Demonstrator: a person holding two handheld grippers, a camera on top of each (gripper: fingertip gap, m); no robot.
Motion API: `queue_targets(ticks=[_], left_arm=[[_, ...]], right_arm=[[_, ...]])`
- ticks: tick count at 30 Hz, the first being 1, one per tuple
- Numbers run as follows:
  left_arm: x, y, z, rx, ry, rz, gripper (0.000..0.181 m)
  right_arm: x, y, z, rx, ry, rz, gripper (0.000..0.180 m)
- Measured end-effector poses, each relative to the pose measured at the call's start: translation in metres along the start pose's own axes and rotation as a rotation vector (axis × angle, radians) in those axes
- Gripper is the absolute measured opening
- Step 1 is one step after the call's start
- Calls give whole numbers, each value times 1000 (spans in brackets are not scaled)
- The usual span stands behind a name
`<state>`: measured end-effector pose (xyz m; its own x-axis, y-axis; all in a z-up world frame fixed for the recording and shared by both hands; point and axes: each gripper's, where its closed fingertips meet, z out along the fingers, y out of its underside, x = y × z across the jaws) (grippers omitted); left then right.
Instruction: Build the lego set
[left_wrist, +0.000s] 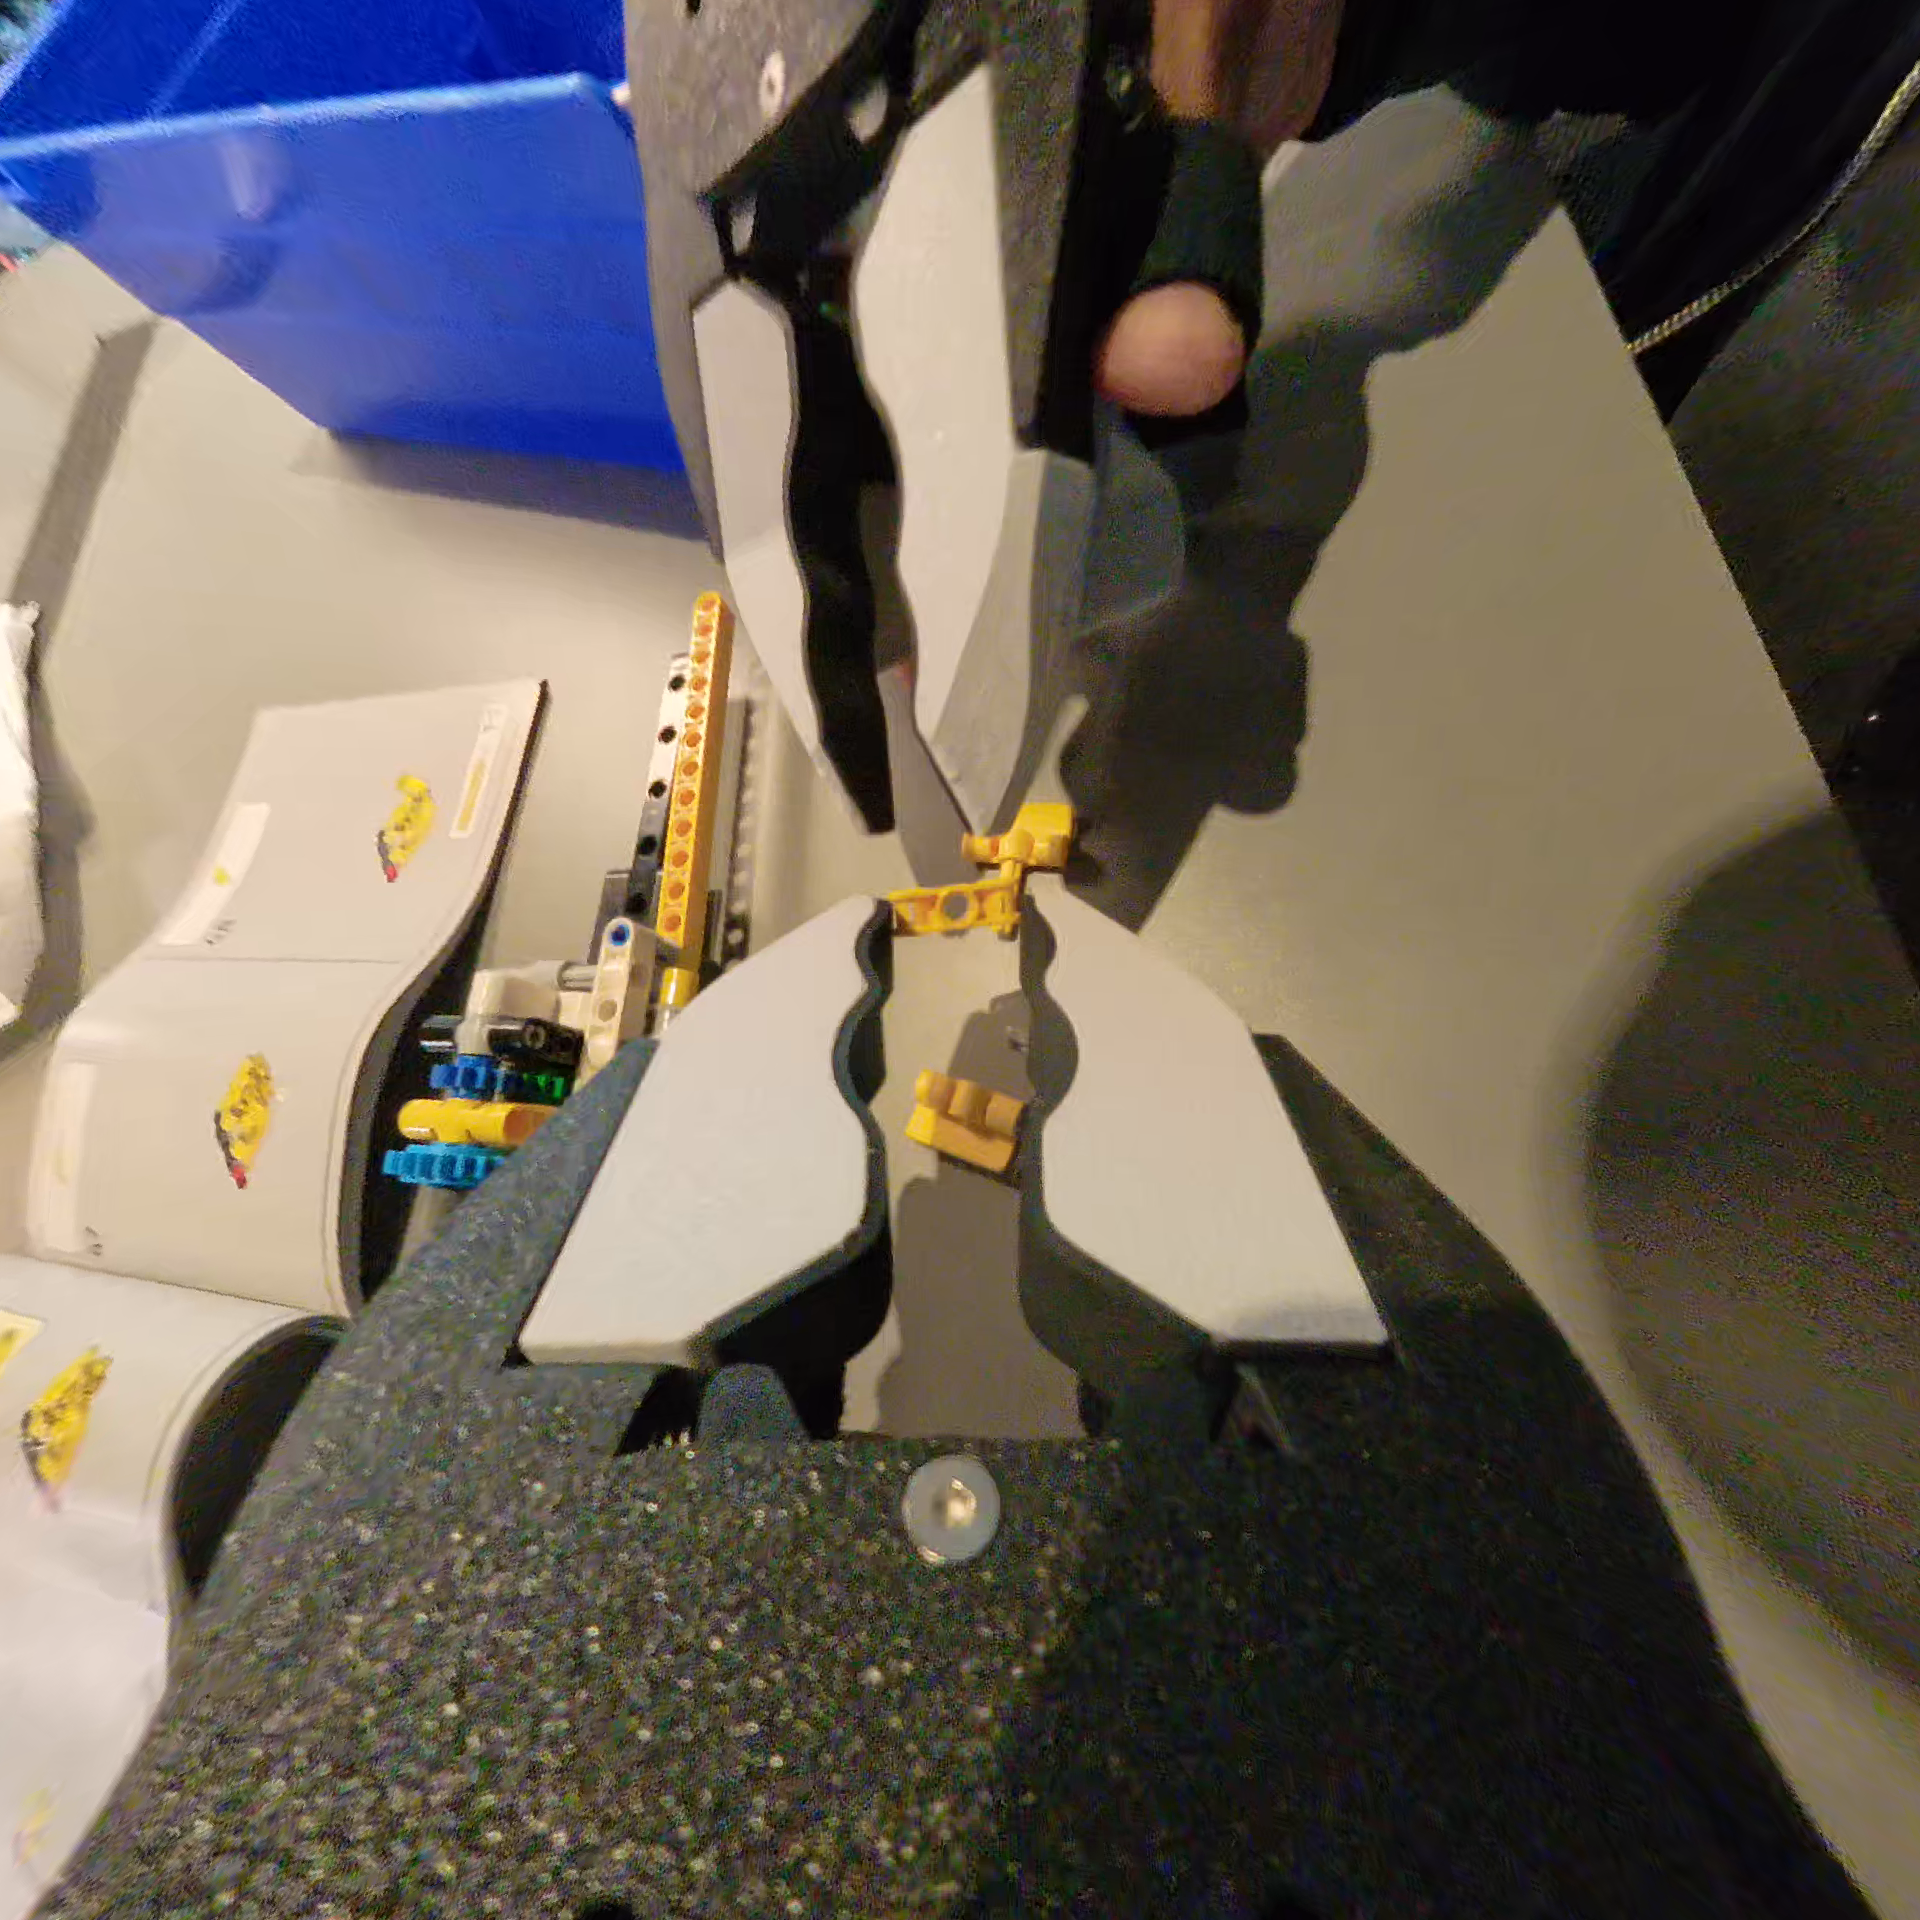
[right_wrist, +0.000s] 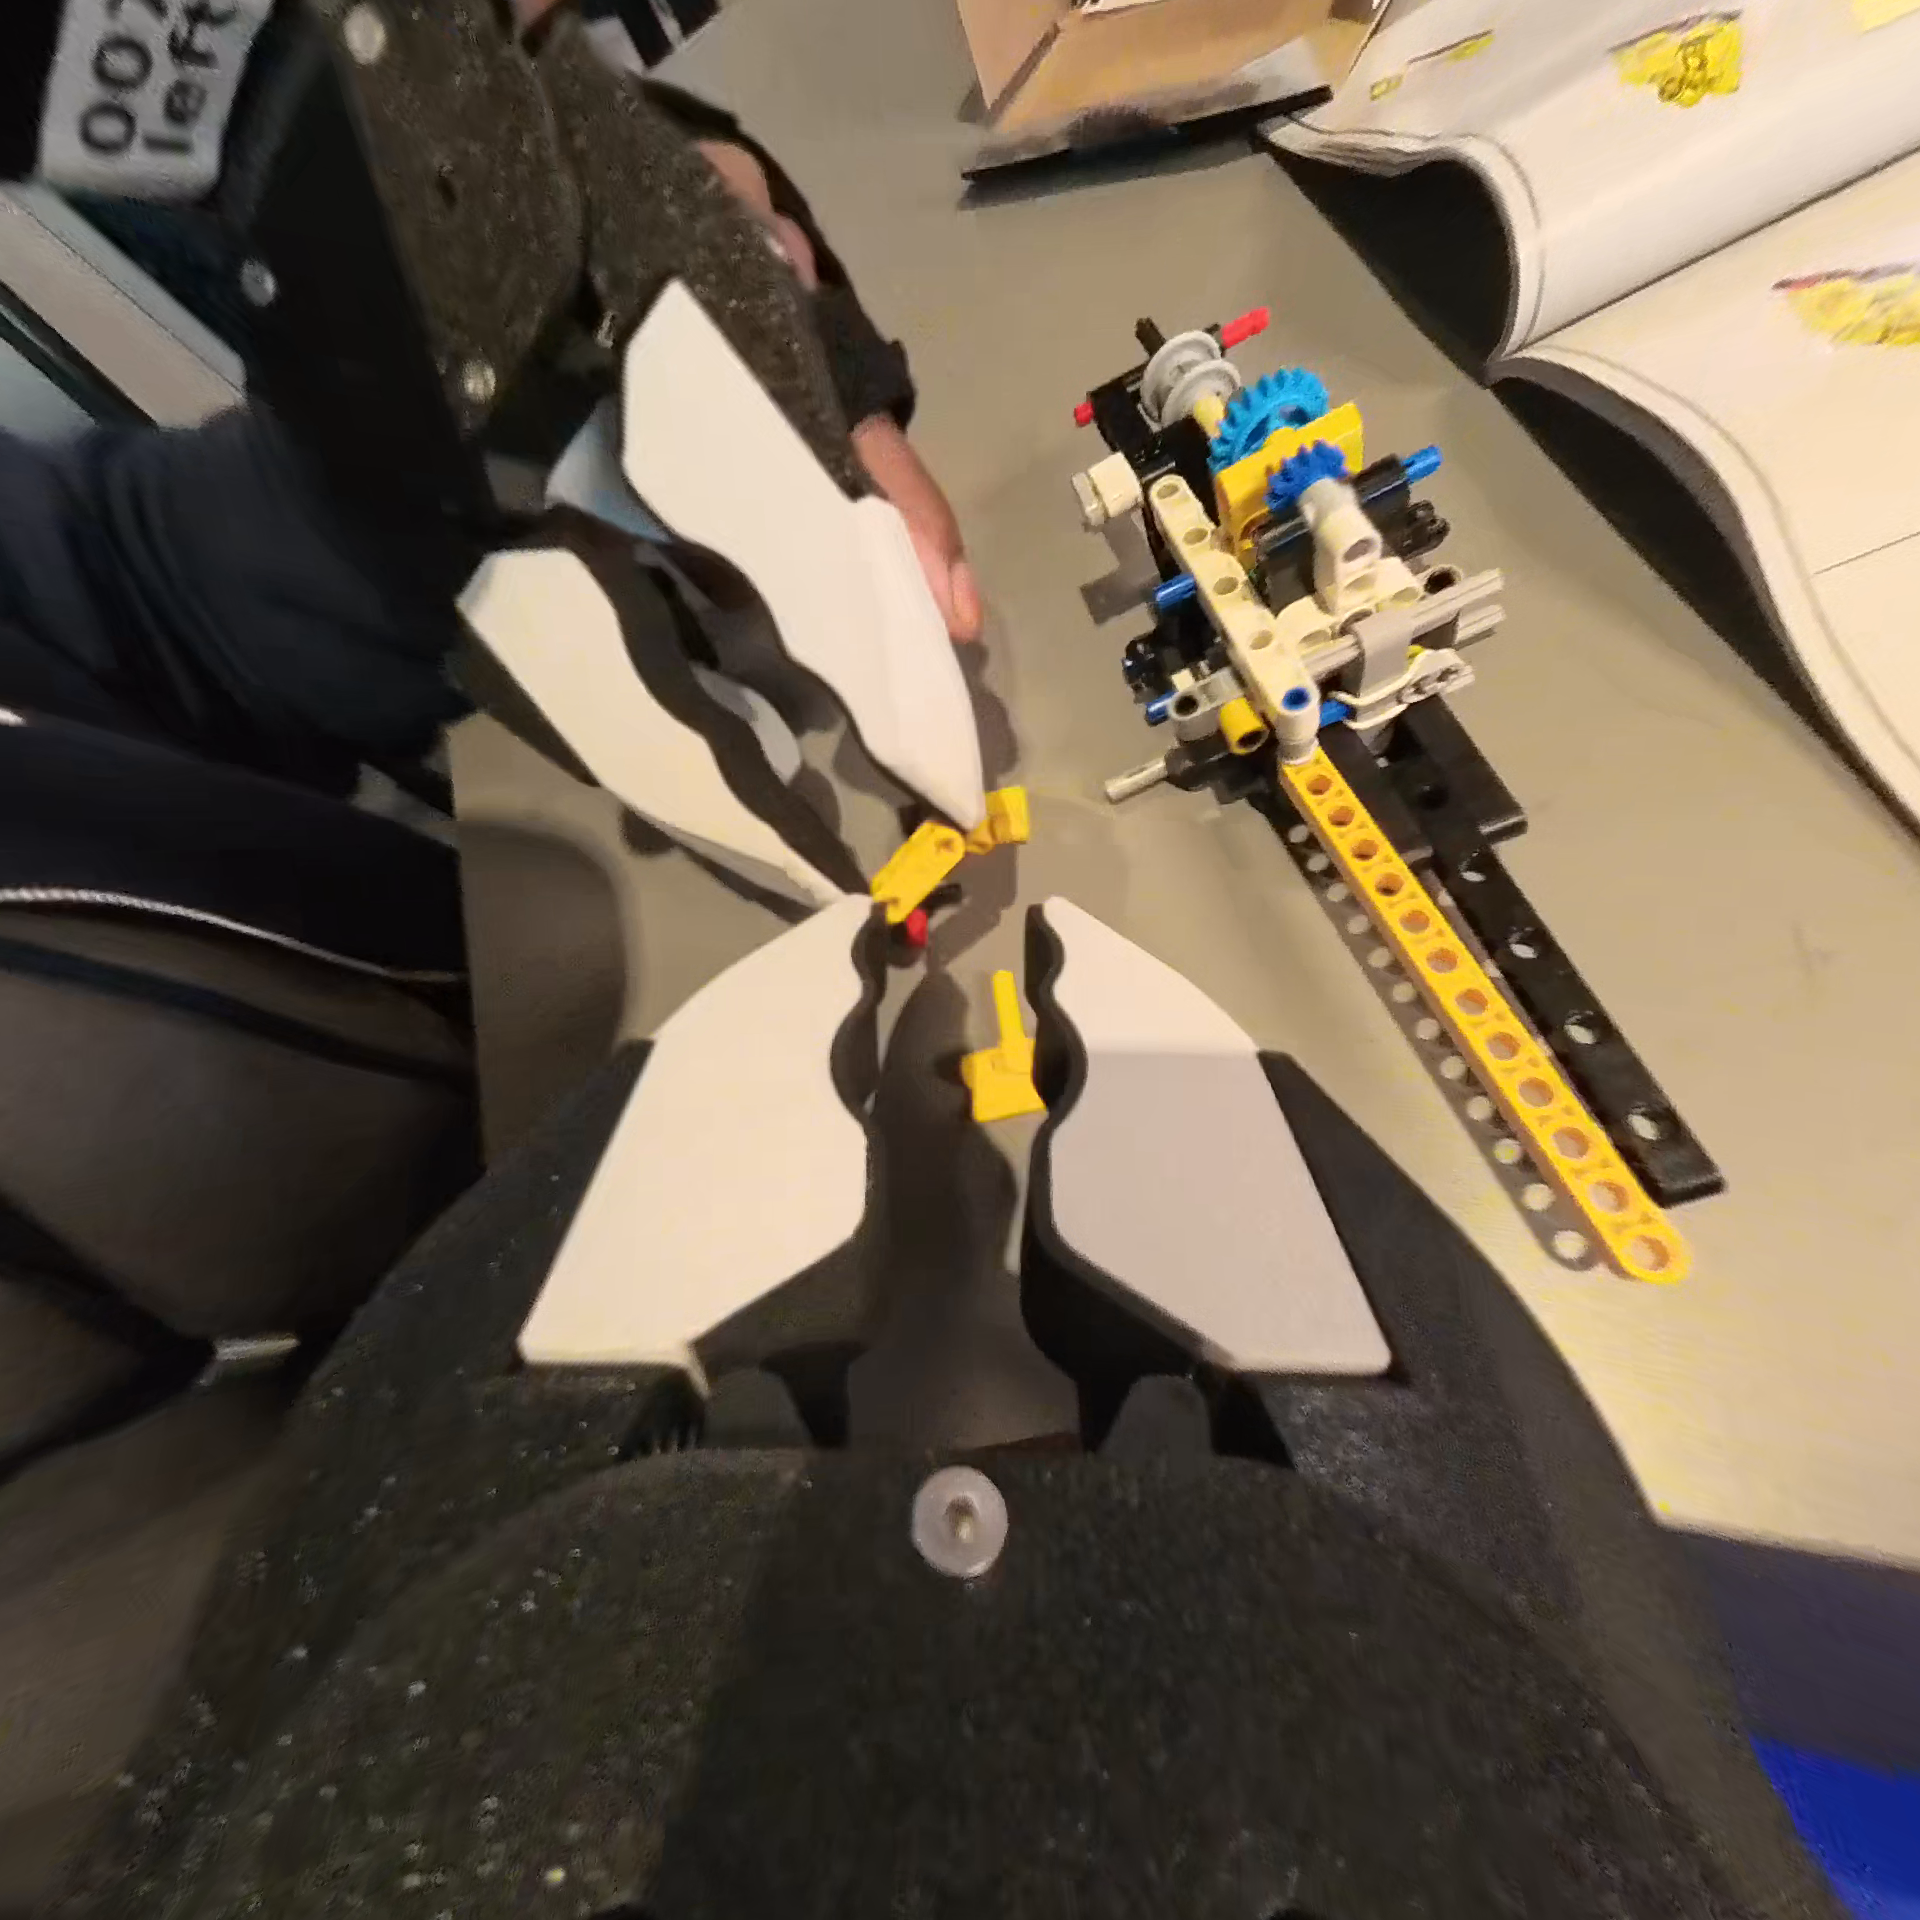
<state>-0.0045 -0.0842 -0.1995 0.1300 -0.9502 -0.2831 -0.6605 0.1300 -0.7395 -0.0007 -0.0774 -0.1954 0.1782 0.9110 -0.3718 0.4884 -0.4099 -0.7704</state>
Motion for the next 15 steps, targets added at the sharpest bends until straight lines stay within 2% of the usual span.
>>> queue_targets(ticks=[1,8,15], left_arm=[[1,-2,0,8,-12,15,23],[3,-3,0,15,-52,51,23],[5,-4,-1,4,-85,115,22]], right_arm=[[-2,0,1,-3,-15,20,24],[-12,3,8,-32,-62,98,14],[-14,4,9,-29,-75,150,17]])
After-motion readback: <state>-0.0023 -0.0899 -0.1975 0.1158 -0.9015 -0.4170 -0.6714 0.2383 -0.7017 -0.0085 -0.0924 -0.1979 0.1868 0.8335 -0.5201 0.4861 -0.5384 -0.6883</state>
